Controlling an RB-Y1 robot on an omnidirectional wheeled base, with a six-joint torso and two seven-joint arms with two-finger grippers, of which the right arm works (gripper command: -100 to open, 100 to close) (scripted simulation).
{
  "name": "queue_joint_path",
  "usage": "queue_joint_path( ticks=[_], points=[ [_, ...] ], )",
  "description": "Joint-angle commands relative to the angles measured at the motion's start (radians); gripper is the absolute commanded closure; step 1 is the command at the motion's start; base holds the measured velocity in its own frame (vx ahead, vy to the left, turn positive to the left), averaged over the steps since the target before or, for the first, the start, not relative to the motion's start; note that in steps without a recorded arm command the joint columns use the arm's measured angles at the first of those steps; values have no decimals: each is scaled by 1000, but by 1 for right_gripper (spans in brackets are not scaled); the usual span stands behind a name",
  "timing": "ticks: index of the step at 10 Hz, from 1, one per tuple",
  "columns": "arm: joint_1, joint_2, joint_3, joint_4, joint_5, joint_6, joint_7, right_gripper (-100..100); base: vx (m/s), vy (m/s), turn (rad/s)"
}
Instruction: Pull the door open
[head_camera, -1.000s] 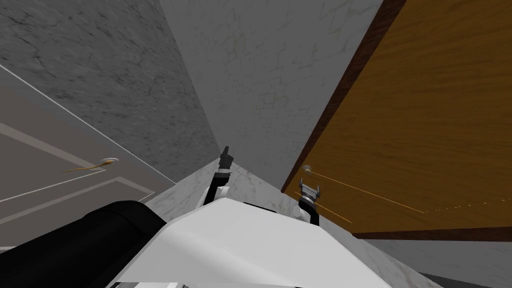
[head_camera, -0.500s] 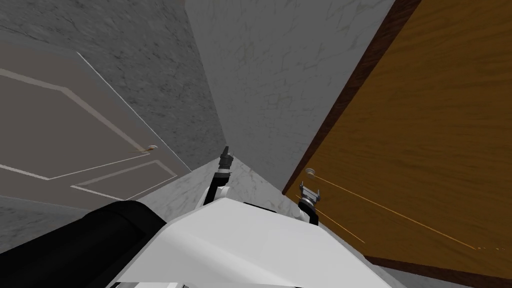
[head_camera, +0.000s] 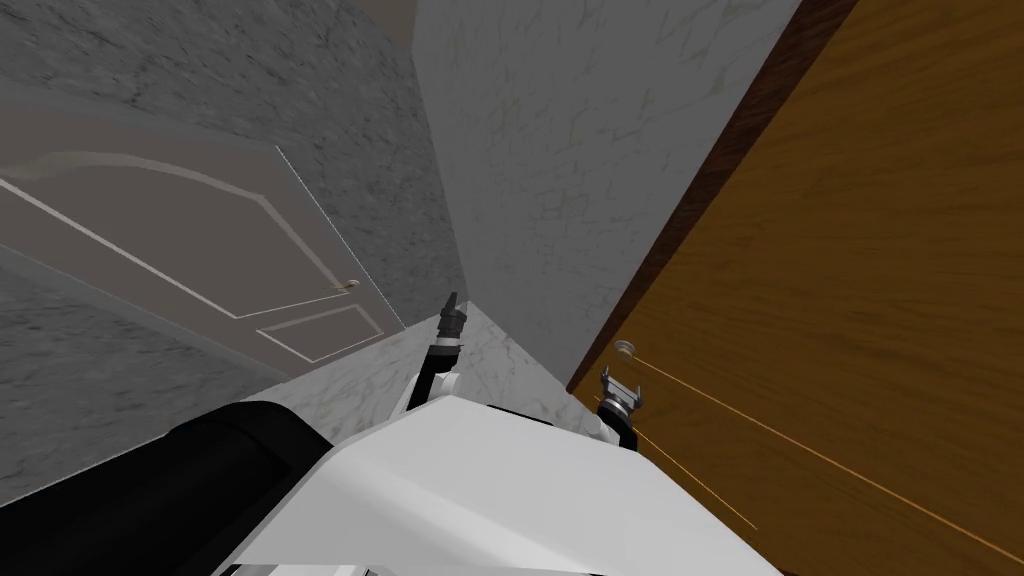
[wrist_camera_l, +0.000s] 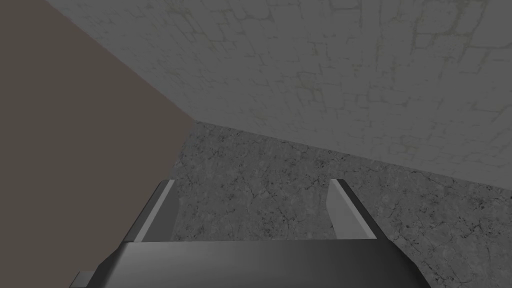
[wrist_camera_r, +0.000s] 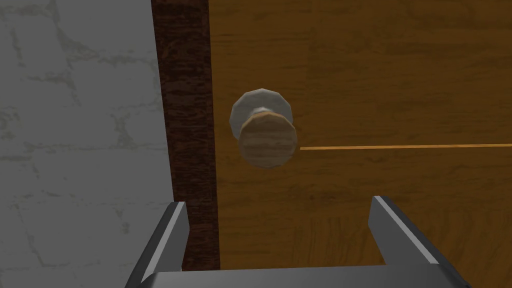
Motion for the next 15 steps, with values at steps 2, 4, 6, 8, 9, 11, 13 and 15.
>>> queue_joint_path(
  ticks=[2, 4, 6, 8, 9, 11, 13, 15],
  points=[
    [-18, -1, -2, 53, -25, -12, -36, -100, -73, -126, 287],
    [-25, 0, -2, 65, -27, -14, -39, -100, -73, -94, 161],
    [-1, -42, 7, 82, -30, -23, -98, -100, 121, -13, 11],
    [22, -78, 15, 93, -32, -28, -147, -100, 203, 2, 11],
    [30, -91, 18, 97, -32, -30, -165, -100, 162, 13, 10],
    [47, -119, 24, 106, -34, -35, -203, -100, 100, 1, 9],
    [64, -148, 30, 115, -35, -39, -241, -100, 93, 1, 8],
    [81, -175, 36, 123, -36, -43, -278, -100, 92, -2, 8]
  ],
)
